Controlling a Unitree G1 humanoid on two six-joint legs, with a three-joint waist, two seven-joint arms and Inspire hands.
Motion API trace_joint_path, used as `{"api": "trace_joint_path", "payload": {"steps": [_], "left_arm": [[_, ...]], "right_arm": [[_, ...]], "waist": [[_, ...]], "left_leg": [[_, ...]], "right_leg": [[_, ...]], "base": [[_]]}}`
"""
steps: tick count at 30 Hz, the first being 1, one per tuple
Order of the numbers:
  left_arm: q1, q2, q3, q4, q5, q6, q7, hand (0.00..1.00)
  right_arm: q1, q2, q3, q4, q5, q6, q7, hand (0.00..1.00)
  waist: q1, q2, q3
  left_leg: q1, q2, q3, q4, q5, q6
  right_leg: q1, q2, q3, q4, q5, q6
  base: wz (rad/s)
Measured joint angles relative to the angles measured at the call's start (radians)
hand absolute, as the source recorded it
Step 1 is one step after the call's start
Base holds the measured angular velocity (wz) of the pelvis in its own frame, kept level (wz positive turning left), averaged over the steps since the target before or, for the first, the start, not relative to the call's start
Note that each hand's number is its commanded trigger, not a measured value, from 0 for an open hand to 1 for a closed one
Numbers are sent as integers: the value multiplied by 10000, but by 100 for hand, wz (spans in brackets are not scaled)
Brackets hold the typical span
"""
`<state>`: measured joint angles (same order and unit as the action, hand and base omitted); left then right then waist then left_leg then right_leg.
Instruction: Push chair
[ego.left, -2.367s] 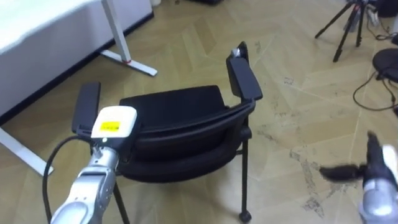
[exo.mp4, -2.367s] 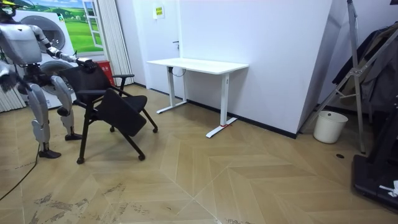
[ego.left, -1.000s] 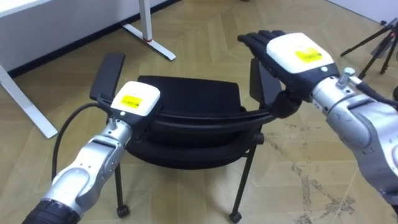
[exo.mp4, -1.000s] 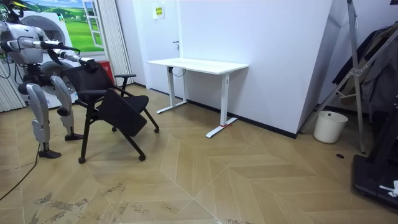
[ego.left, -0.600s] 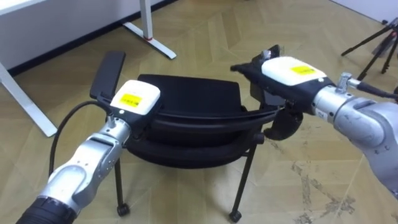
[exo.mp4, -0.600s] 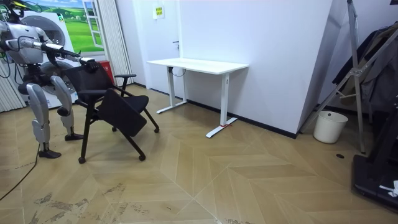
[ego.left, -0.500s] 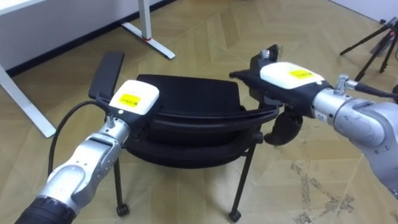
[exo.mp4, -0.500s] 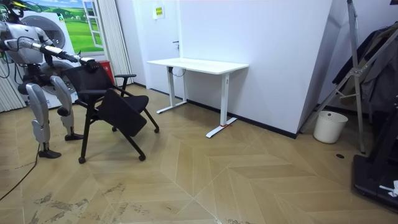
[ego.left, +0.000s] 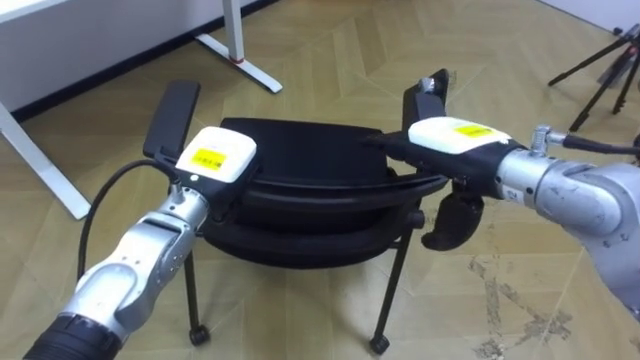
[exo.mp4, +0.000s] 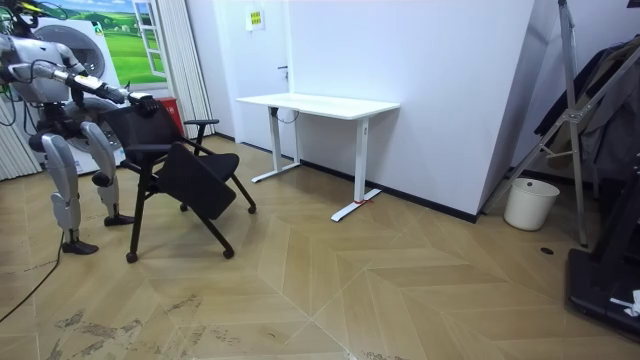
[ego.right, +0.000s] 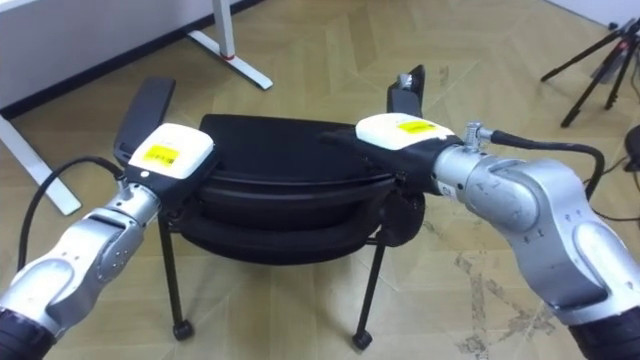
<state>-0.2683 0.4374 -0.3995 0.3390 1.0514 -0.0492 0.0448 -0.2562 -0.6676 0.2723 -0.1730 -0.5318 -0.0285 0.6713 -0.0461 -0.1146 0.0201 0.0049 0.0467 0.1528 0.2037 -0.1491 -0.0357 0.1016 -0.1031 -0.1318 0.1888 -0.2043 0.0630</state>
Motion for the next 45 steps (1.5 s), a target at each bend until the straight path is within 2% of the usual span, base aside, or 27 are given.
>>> {"api": "trace_joint_path", "payload": {"steps": [4, 7, 9, 13, 17, 22, 25, 28, 39, 45], "left_arm": [[12, -22, -100, -73, 4, 47, -57, 100], [93, -110, -166, -207, -1, 200, -52, 100], [182, -273, -153, -127, -20, 241, 9, 100], [349, -548, -189, -29, -98, 313, 158, 100], [431, -642, -321, -75, -97, 399, 187, 100], [464, -710, -414, -133, -96, 464, 127, 100], [453, -718, -499, -393, -108, 550, 22, 100], [453, -705, -499, -675, -105, 555, -288, 100], [454, -660, -504, -1163, -200, 327, -1034, 100], [455, -661, -564, -1275, -270, 230, -1256, 100]], "right_arm": [[299, 282, -4, 300, -244, -1, -657, 0], [897, 654, -6, 641, -681, 169, -1169, 0], [1218, 1149, -20, 1339, -1166, 148, -1835, 0], [1308, 1664, -2, 2318, -1402, -78, -3581, 0], [1329, 1976, 29, 2844, -1498, -52, -4425, 0], [1354, 2052, 215, 3239, -1786, -55, -5120, 0], [1358, 2165, 210, 3594, -1847, -101, -5917, 0], [1293, 2186, 201, 4047, -2057, -301, -6615, 0], [1216, 2245, 201, 5175, -2395, -585, -8231, 0], [1262, 2155, 207, 5495, -2728, -799, -8843, 0]], "waist": [[5, 13, 7], [17, 161, 18], [9, 376, -14], [-37, 650, -135], [-10, 683, -146], [-12, 718, -165], [-73, 764, -171], [-101, 799, -174], [-109, 890, -125], [-78, 998, -118]], "left_leg": [[11, -9, -107, 24, 0, 0], [-26, -11, -147, 21, -1, -1], [-31, -14, -146, 24, -2, -1], [-103, -14, -158, 51, -1, -1], [-142, -13, -209, 172, -2, -1], [-246, -13, -309, 229, -4, 1], [-568, -14, -547, 478, -13, 9], [-786, -21, -700, 619, -14, 10], [-1097, -40, -1018, 1018, -122, 29], [-1186, -45, -1064, 1202, -209, 65]], "right_leg": [[35, 0, -97, -34, 0, 0], [37, 6, -162, -34, 0, 0], [74, 3, -168, -31, 1, 0], [39, 3, -217, -36, 1, 0], [22, 3, -270, -31, 0, 0], [22, 4, -396, -20, 8, -12], [-30, 22, -580, -23, 25, -38], [-106, 31, -746, -23, 33, -49], [-37, 47, -1146, -30, 33, -48], [-6, 50, -1165, -26, 43, -29]], "base": [[8], [5], [0], [2], [4], [7], [21], [15], [9], [2]]}}
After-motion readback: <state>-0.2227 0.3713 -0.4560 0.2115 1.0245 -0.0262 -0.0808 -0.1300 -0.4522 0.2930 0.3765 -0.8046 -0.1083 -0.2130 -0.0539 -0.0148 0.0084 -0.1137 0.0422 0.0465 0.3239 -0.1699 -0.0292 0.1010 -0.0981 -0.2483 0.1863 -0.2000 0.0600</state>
